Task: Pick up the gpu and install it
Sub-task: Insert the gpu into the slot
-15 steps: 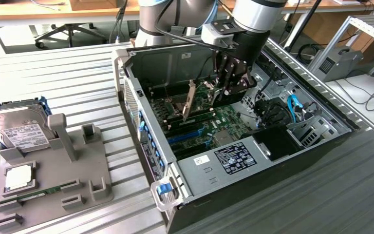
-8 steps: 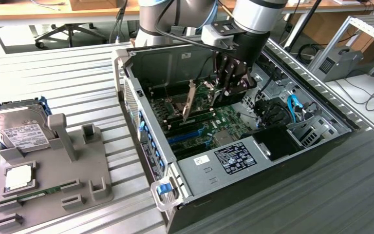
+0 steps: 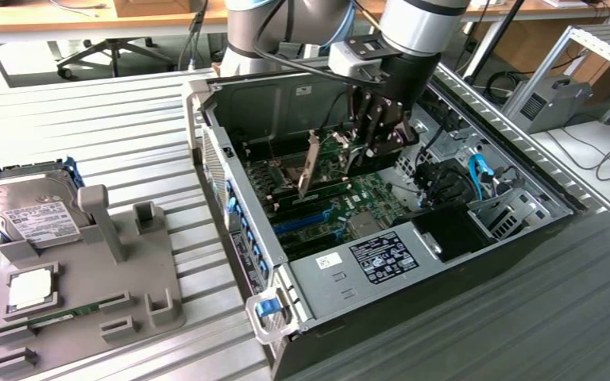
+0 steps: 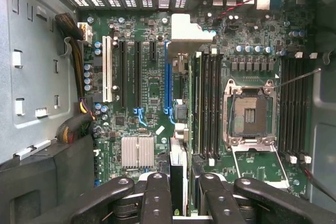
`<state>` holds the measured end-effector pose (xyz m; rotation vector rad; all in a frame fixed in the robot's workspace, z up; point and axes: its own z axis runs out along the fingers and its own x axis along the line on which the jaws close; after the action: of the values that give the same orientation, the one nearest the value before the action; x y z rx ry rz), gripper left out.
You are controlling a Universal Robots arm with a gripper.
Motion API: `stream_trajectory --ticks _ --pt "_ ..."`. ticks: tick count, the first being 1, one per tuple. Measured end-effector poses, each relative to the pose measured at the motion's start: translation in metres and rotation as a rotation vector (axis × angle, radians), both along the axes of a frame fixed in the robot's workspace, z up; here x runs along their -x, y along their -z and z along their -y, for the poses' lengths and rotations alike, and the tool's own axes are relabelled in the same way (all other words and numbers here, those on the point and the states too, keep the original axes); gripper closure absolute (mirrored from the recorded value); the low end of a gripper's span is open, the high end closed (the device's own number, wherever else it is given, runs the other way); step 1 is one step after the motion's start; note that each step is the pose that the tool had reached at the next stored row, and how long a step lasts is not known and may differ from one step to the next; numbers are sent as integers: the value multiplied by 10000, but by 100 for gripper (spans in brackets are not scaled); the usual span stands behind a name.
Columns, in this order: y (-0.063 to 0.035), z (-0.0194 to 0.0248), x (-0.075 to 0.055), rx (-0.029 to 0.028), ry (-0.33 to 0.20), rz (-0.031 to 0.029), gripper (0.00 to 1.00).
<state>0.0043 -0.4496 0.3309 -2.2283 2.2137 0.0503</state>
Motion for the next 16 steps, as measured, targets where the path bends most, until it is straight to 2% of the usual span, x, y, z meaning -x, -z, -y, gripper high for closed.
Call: stream_trajectory --ticks 16 --pt "48 42 0 0 1 0 74"
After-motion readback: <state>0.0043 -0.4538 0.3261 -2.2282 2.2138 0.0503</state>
